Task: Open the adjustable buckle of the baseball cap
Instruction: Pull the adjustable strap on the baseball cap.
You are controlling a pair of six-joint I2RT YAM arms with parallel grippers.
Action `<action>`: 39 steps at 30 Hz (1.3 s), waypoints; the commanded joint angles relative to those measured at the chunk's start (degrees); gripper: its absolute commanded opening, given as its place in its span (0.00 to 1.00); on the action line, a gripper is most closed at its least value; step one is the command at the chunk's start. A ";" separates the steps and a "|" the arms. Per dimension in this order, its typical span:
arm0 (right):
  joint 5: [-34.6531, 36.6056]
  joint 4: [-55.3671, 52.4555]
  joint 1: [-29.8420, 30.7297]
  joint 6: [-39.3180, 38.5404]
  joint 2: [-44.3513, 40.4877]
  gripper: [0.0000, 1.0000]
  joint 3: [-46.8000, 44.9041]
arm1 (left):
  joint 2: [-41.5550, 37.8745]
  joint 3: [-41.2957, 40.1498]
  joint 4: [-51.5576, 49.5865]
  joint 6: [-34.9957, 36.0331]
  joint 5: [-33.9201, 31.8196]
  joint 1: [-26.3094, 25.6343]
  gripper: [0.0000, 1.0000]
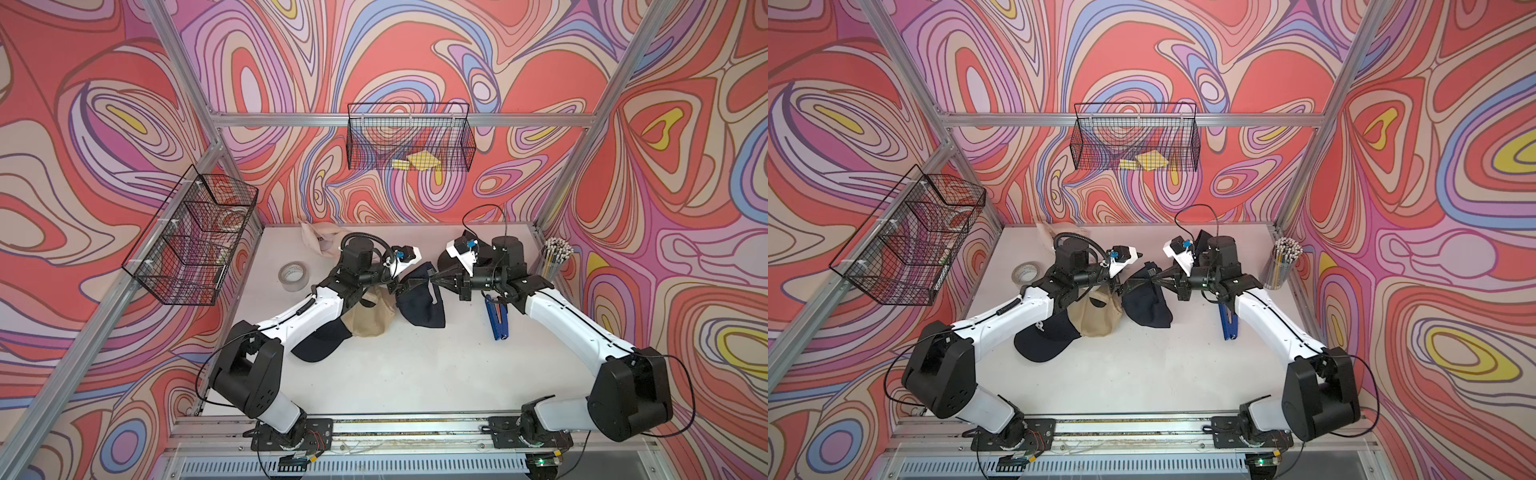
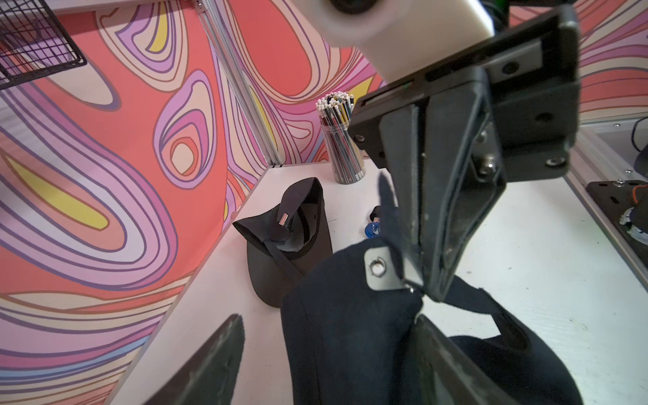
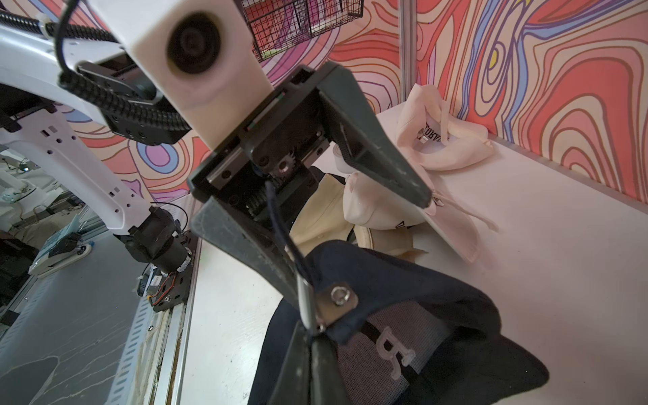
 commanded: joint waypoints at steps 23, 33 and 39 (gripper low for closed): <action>-6.32 -0.07 -0.70 0.63 0.78 0.00 2.02 | 0.33 -0.51 4.11 5.97 5.24 -3.11 0.58; -6.51 -1.20 -1.11 -0.19 0.06 0.00 1.84 | -0.07 -0.80 3.38 8.02 2.10 -3.66 0.56; -5.90 -0.62 -1.97 0.63 0.17 0.00 1.91 | -0.53 -0.43 -0.72 11.38 1.90 -2.82 0.66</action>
